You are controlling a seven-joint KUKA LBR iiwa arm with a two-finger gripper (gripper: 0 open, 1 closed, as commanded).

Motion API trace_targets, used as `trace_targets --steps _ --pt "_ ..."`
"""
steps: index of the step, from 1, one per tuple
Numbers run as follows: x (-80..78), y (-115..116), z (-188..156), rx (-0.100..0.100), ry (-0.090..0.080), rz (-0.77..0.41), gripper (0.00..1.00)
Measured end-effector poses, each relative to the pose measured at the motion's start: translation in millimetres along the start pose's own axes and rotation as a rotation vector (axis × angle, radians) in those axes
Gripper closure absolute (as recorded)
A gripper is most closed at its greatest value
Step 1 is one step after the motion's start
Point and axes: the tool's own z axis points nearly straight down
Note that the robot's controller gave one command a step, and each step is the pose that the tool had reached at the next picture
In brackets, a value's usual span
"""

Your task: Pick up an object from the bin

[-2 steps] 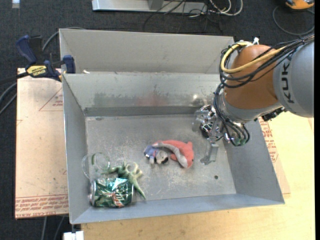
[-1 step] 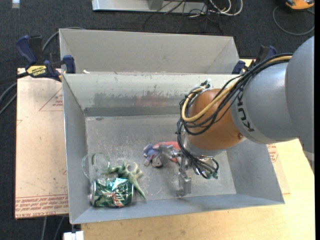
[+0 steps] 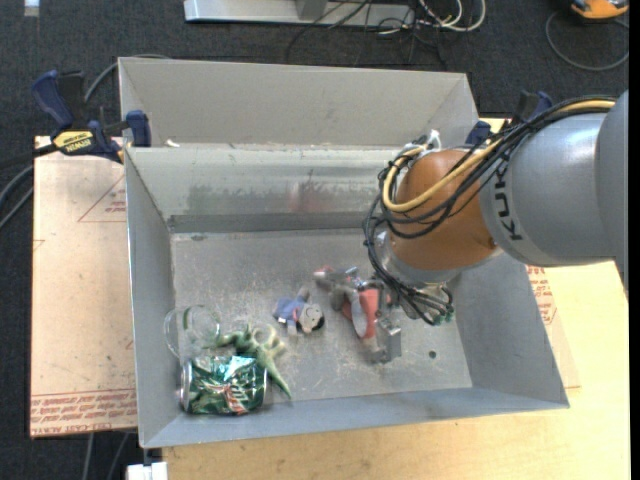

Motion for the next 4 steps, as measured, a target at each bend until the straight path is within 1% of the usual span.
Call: trace_targets --steps 1,2,3,4 --pt "-32.7 -4 9 -0.008 0.007 0.045 0.0" --pt "-61.6 -20 6 0.0 -0.005 -0.139 1.0" --pt "-61.5 -20 6 0.0 -0.005 -0.139 1.0" --pt "-66.0 -12 -83 0.004 -0.015 -0.179 1.0"
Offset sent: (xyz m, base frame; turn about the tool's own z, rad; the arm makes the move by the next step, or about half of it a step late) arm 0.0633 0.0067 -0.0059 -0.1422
